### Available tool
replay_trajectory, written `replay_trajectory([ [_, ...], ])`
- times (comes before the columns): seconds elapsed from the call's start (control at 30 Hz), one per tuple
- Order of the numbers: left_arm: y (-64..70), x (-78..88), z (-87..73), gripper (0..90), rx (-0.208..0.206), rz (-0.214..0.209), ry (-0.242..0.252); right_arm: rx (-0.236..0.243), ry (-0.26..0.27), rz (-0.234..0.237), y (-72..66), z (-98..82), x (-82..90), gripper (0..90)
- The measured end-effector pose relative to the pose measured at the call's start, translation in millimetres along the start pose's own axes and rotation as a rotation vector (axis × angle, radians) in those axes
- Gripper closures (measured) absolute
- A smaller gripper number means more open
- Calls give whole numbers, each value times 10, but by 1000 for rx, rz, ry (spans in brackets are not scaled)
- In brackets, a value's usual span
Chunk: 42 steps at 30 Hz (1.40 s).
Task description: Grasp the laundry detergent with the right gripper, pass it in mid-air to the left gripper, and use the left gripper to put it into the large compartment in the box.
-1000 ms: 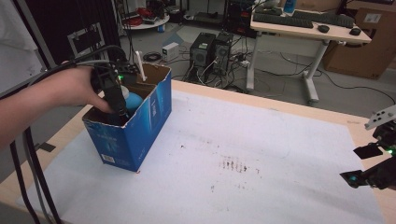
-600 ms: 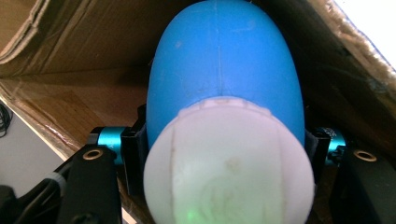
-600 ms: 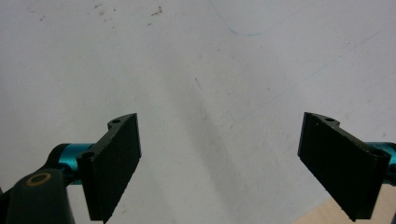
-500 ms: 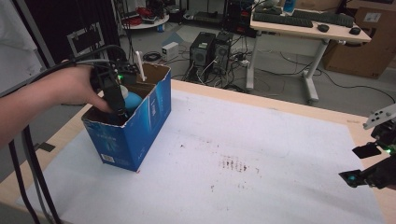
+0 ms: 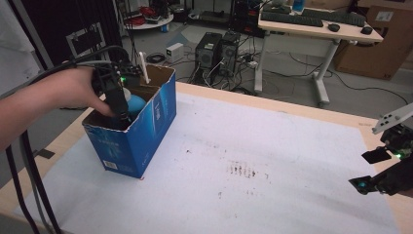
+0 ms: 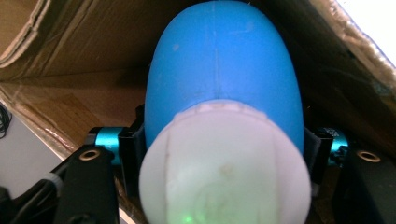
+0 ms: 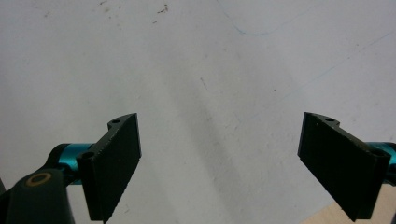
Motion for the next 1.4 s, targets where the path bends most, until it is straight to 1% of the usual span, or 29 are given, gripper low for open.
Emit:
replay_trajectory([
  [0.03,-3,-1,3,348,1,-2,2,3,2,5,-7,-2,-1,126],
  [0.1,-5,-2,6,318,0,-7,2,8,3,9,-13,-4,-3,126],
  [0.13,-10,3,14,313,-13,-7,-6,11,1,17,-31,-13,-4,126],
  [0.17,-7,10,24,297,-20,-1,-1,12,2,19,-34,-14,-4,125],
  [0.2,-12,22,27,284,-27,6,-6,9,-1,18,-39,-16,-4,126],
  [0.3,-26,88,19,280,-36,16,-3,15,-2,22,-57,-15,-6,126],
  [0.33,-29,117,14,262,-37,24,0,17,-4,25,-68,-14,-6,125],
  [0.4,-38,199,2,249,-53,37,3,25,-2,26,-86,-12,-7,125],
  [0.47,-32,291,-4,222,-61,52,18,34,-2,26,-107,-12,-13,125],
  [0.53,-31,396,0,222,-76,68,29,35,-4,26,-130,-13,-21,125],
  [0.6,-30,500,20,222,-85,83,49,40,1,28,-152,-7,-25,125],
  [0.67,-20,589,64,222,-99,87,78,37,13,28,-169,9,-23,125],
  [0.73,9,650,138,222,-112,93,111,36,22,37,-193,26,-22,125],
  [0.77,23,670,172,222,-122,91,119,31,25,35,-205,35,-22,125],
  [0.8,54,689,236,222,-130,87,149,34,28,41,-218,43,-25,125],
  [0.83,83,702,292,221,-140,81,165,37,29,41,-241,51,-31,125],
  [0.93,193,701,473,217,-185,72,203,53,25,37,-304,73,-53,125],
  [0.97,231,693,537,202,-200,67,213,57,27,37,-324,82,-59,126],
  [1.0,260,685,585,202,-211,65,222,56,29,38,-346,89,-62,125],
  [1.07,335,658,714,201,-245,60,236,66,35,39,-380,110,-60,125],
  [1.13,430,616,858,202,-276,42,262,68,42,41,-415,128,-50,125],
  [1.17,470,596,921,202,-288,39,274,69,45,41,-431,134,-48,125],
  [1.33,656,471,1189,202,-333,31,321,81,53,36,-482,148,-46,125],
  [1.4,718,403,1269,202,-339,28,336,74,64,42,-497,148,-36,125],
])
Point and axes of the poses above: each handheld gripper's, and its own axes: x roughly backward along the jaws, z roughly out of its top, y roughly to its right, the point moved 3 cm from there along -x, roughly forward along the jaws, and after that the axes turned 15 degrees about -x, right-handed, at the moved point
